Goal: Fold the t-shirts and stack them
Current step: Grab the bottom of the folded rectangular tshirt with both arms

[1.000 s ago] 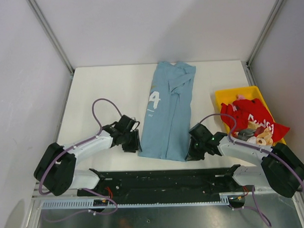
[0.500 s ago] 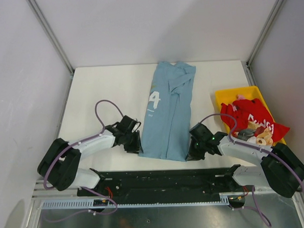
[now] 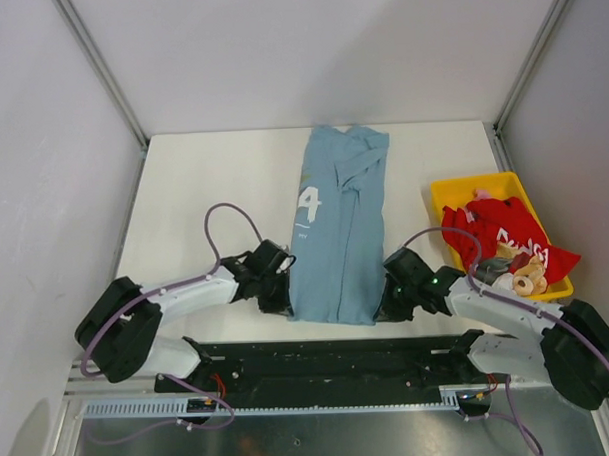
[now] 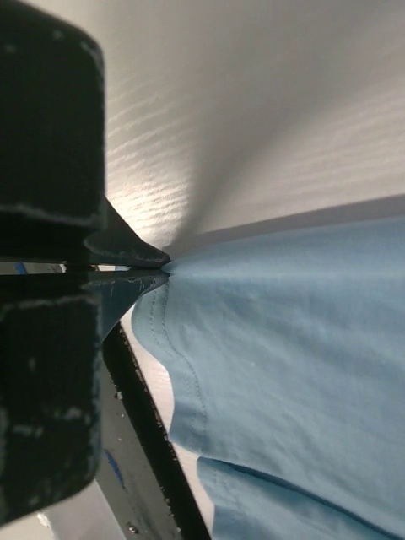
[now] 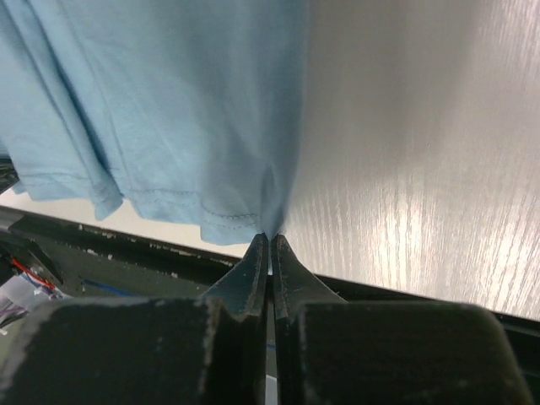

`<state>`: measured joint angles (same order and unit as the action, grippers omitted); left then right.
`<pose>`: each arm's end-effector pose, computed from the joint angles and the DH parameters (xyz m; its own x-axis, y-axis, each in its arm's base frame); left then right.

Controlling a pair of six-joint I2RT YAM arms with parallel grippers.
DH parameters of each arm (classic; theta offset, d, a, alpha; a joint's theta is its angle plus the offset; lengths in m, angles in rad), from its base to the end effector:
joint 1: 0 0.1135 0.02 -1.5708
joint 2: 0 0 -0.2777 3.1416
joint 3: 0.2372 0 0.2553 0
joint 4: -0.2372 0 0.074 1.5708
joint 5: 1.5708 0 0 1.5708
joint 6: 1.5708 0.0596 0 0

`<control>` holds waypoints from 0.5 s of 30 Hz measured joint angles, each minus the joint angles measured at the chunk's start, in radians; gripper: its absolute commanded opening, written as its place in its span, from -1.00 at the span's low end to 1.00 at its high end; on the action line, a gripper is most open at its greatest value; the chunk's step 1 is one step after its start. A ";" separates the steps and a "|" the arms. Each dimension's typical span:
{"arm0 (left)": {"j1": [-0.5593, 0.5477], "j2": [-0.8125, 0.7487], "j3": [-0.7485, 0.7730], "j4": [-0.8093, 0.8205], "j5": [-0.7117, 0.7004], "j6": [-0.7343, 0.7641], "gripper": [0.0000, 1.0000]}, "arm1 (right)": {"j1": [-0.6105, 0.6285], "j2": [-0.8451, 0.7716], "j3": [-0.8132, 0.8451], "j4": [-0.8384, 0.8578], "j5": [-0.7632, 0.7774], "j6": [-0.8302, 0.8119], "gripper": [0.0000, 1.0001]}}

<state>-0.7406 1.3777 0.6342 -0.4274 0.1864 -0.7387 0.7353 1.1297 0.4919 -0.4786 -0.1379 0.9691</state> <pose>0.1709 -0.1712 0.1401 -0.9849 0.0039 -0.1729 0.0719 0.9187 -0.3884 0.1391 0.1368 0.1455 -0.9618 0.2311 -0.1466 0.1479 0.8898 0.4318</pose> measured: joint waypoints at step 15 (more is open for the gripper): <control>-0.106 -0.166 0.044 -0.031 -0.016 -0.073 -1.00 | 0.114 -0.238 0.092 -0.220 0.112 0.070 -1.00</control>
<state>-0.8467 1.2121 0.6781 -0.4587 0.1703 -0.8120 0.8490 0.8917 0.5842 -0.6983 -0.0261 1.0389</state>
